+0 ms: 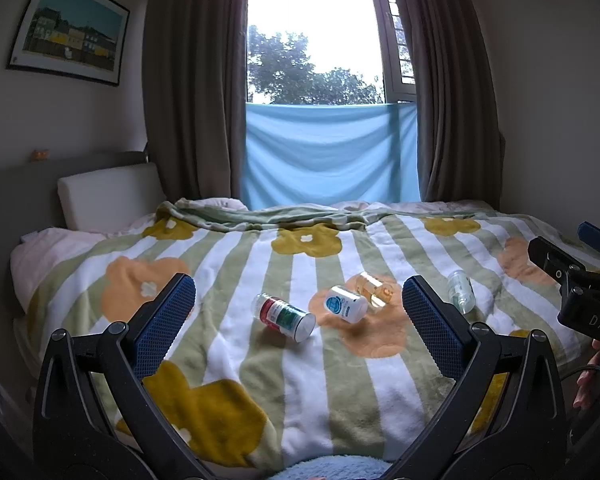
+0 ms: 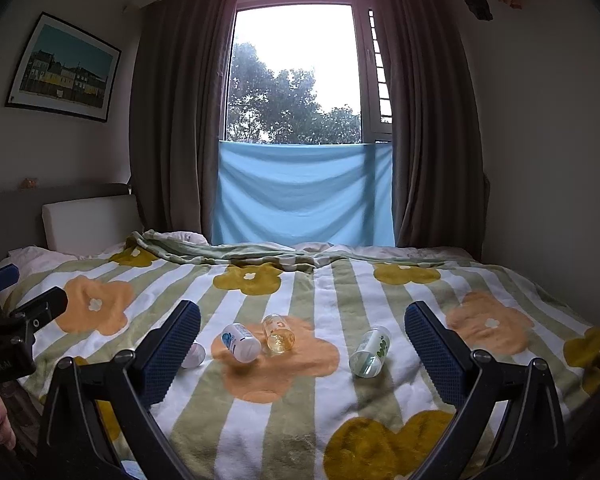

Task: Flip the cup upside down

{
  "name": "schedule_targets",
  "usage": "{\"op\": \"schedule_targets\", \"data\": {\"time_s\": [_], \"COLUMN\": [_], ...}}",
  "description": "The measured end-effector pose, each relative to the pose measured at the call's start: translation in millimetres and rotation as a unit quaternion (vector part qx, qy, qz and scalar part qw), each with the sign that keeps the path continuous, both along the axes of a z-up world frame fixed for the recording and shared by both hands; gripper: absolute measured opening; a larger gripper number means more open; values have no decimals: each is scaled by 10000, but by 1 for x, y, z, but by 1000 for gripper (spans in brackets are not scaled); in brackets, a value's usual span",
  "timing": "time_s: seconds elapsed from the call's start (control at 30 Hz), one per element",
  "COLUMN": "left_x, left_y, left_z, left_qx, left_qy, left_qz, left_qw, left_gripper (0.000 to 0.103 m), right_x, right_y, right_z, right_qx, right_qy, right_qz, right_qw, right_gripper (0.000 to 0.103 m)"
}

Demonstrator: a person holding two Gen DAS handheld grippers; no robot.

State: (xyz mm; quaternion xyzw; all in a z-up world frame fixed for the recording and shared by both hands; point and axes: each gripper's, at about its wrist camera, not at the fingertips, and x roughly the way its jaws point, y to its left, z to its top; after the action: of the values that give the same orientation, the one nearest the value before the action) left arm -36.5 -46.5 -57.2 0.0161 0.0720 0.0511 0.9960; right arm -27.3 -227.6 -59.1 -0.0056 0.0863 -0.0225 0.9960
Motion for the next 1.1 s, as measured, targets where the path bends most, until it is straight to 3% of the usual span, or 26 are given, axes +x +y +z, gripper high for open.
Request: {"op": "schedule_targets", "data": {"time_s": [1.1], "left_x": [-3], "left_y": [-3], "left_z": [-5], "left_qx": [-7], "left_qy": [-15], "left_qz": [-21], "left_qw": [10000], "left_gripper": [103], "right_x": [-3], "right_y": [-3], "right_z": [2], "right_qx": [89], "right_qy": [23], "right_qz": [3], "right_qw": [10000], "right_gripper": [102]}}
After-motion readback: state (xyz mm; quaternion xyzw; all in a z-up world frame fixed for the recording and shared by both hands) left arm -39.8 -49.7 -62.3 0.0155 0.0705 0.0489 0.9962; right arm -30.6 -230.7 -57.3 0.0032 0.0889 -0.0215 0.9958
